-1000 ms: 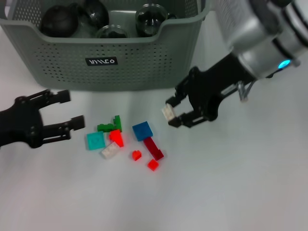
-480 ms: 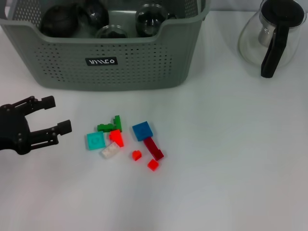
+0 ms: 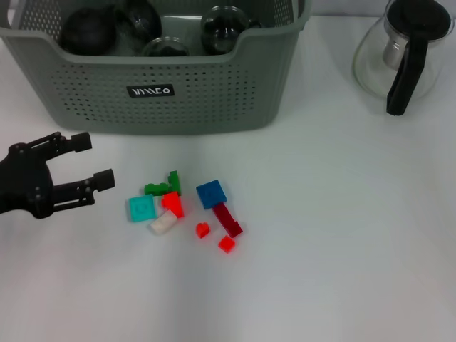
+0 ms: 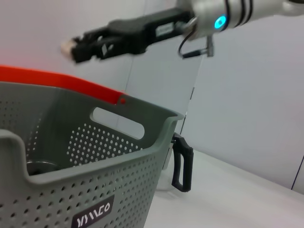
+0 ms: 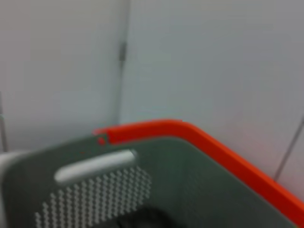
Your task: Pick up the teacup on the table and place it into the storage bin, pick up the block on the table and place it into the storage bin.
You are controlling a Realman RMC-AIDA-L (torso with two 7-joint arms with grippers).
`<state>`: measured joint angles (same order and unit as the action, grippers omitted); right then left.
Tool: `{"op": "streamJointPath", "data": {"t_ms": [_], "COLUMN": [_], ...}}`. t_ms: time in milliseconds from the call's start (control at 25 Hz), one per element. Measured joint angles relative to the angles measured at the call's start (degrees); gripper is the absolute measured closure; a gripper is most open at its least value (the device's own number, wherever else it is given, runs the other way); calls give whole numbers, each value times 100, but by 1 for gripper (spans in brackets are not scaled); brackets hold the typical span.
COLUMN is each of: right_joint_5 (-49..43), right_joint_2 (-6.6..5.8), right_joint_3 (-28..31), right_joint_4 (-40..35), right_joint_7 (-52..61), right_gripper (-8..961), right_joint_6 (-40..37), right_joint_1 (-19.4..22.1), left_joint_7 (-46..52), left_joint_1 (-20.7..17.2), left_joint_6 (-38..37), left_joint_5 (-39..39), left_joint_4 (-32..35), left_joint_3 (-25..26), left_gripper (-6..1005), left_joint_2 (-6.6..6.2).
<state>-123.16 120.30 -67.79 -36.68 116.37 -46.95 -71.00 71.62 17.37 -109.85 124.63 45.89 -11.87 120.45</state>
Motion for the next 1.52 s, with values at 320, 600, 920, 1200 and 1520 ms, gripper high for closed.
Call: {"op": "streamJointPath", "data": {"t_ms": [320, 600, 920, 1200, 1520], "right_joint_5": [-77, -66, 834, 802, -404], "right_joint_2": [20, 14, -59, -142, -11], "right_joint_3": [-449, -407, -356, -166, -446], "right_joint_4": [305, 164, -1522, -2806, -3583], "right_joint_7": [38, 40, -756, -696, 66], "right_gripper": [406, 266, 144, 158, 159], "right_joint_6": [436, 452, -1375, -3315, -4868], "right_joint_1": [-26, 12, 1045, 2011, 2371], "left_joint_7": [3, 5, 4, -27, -34], "left_joint_1": [81, 107, 108, 108, 131], "left_joint_6": [49, 46, 31, 34, 55], "left_joint_5": [1, 0, -3, -2, 0], "left_joint_4": [-2, -1, 8, 34, 35], "left_joint_3": [0, 8, 32, 23, 17], "left_gripper": [137, 137, 137, 137, 137], "left_joint_2": [-35, -64, -82, -93, -102]}}
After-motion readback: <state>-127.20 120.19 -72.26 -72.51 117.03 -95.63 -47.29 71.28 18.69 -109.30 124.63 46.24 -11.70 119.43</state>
